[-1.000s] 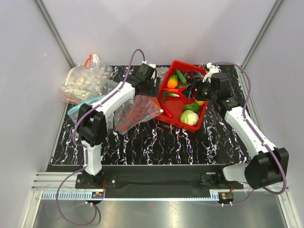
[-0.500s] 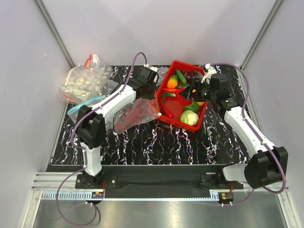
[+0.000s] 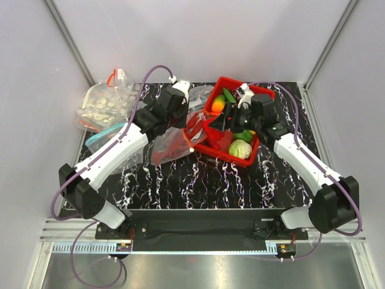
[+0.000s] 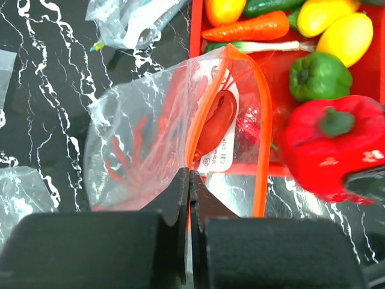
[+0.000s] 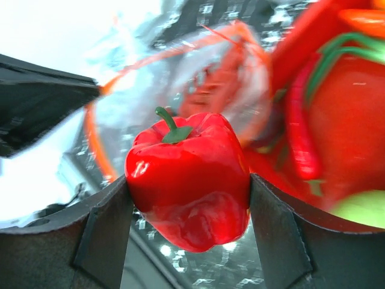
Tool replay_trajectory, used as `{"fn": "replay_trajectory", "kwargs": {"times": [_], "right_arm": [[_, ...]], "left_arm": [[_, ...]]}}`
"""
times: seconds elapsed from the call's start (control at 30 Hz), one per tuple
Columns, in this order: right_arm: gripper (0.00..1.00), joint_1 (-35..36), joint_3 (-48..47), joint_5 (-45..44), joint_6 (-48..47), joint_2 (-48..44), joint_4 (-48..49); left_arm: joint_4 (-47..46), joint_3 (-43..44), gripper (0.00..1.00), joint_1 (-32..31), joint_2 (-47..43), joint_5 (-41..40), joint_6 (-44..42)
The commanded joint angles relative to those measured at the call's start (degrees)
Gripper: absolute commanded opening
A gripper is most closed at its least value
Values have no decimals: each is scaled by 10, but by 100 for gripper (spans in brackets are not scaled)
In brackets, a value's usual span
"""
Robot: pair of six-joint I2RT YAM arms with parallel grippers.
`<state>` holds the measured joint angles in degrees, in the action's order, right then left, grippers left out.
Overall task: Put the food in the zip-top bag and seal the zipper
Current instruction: Place the fake vegetable in the zipper food storage bag.
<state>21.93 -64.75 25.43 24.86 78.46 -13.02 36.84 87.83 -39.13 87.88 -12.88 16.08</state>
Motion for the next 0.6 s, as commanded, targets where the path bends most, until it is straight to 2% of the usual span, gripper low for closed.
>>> {"fn": "replay_trajectory", "kwargs": {"times": [0.0, 0.27, 0.57], "right_arm": [[26, 28, -7, 21, 50, -1, 69], [25, 85, -10, -14, 58, 31, 90], [24, 105, -28, -55, 120, 76, 104]], "left_arm": [[-35, -17, 0, -11, -24, -1, -7], [-51, -54, 0, -28, -64, 23, 0], [-12, -27, 0, -29, -91, 14, -11]]}}
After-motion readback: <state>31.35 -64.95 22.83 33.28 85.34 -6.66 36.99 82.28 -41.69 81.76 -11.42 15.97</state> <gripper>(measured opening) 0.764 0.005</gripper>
